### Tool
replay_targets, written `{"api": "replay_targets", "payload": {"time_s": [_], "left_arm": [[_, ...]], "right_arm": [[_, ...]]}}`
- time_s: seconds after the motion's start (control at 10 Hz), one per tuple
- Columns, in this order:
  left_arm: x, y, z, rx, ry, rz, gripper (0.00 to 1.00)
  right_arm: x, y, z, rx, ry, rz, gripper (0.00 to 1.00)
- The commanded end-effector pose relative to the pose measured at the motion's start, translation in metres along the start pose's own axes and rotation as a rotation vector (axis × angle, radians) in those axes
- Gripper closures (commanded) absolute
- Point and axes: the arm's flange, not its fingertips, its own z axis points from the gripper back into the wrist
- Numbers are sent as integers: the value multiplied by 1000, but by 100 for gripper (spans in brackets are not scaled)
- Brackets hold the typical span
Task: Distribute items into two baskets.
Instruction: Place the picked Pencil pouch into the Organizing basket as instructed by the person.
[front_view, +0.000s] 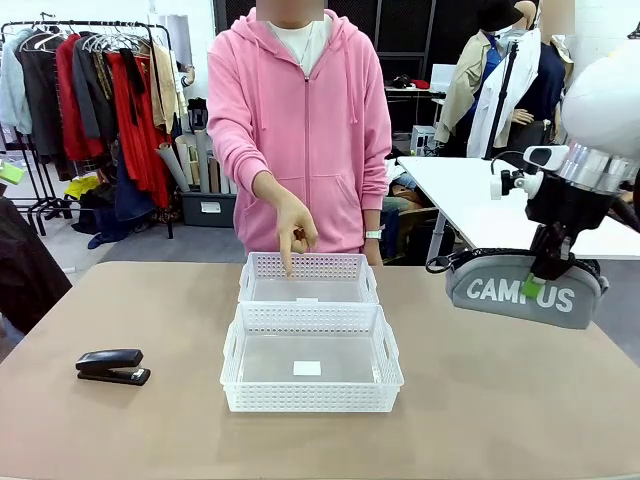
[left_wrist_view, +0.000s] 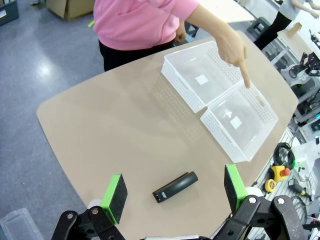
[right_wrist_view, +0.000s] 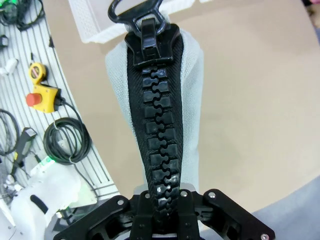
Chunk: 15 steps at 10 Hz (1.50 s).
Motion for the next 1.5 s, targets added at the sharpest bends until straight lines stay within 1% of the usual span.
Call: {"api": "replay_targets", "payload": {"time_s": [0.0,0.3,0.5,1.0,1.4], "left_arm": [[1,0,1,-3,-11,-2,0],[1,0,1,-3,-11,-2,0],[1,0,1,-3,-11,-2,0],[1,0,1,-3,-11,-2,0],[1,0,1,-3,-11,-2,0]], "right_arm": [[16,18,-6,-26,-18,18,100],[42,44,-16,-36,-23,64,100],[56,57,-22,-37,-8,98,100],[89,78,-37,-14,-34,80,100],[127,88,-57,10,-30,66,100]]}}
